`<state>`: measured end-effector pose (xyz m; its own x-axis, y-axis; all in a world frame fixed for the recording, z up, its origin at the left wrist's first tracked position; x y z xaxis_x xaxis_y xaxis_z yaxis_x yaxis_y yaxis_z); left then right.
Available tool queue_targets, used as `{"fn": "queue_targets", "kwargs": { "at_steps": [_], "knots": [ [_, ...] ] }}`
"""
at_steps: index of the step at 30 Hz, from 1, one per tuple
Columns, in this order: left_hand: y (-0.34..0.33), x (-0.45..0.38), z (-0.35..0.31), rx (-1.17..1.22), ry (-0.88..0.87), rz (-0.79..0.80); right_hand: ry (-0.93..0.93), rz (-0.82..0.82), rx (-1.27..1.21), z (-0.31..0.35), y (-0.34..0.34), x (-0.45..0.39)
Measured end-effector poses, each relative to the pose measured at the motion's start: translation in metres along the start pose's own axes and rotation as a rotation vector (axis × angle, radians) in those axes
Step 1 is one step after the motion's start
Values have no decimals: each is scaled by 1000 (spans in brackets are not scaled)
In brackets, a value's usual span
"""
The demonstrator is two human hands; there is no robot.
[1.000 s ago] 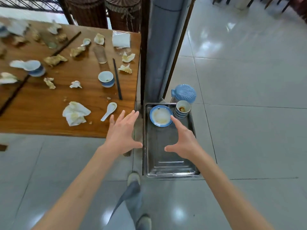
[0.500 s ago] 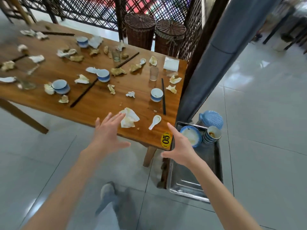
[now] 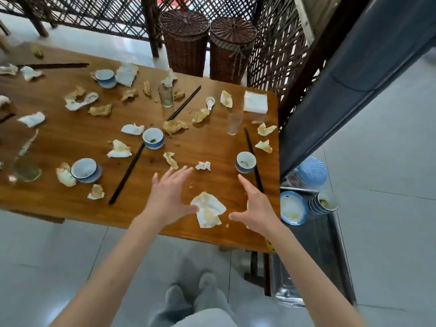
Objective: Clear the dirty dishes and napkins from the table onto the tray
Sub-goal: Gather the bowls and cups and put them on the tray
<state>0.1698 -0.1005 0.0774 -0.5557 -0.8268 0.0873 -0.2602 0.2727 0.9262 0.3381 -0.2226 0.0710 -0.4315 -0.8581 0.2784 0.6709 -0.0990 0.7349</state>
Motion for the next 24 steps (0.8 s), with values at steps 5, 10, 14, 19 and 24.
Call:
{"fn": "queue_targets", "kwargs": {
  "at_steps": [5,10,14,19,24],
  "knots": [
    [-25,-54,-9,10,-83,91,-91,-23,-13,-26,7,-50],
    [-41,-97,-2,45,-45,81,-107,-50,63,-46,18,-106],
    [-47,-122,6,43,-11,87,-118,-37,161,-57,16,-145],
    [-49,-147,10,37,-4,84,-149,5,217,-68,1,-175],
    [-47,-156,18,53,-7,73,-154,-66,255,-73,-3,-185]
  ]
}}
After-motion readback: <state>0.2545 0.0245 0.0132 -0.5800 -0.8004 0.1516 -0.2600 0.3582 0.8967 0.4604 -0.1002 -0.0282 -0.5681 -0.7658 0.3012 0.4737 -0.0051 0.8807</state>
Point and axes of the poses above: each hand's wrist, its own x-axis away from the middle knuckle, its own y-axis out of the back of the hand, z = x × y, the point moved 8 cm from there along -x, towards the middle knuckle, and after that the axes turned 4 degrees about -z, right-handed, at the moved point
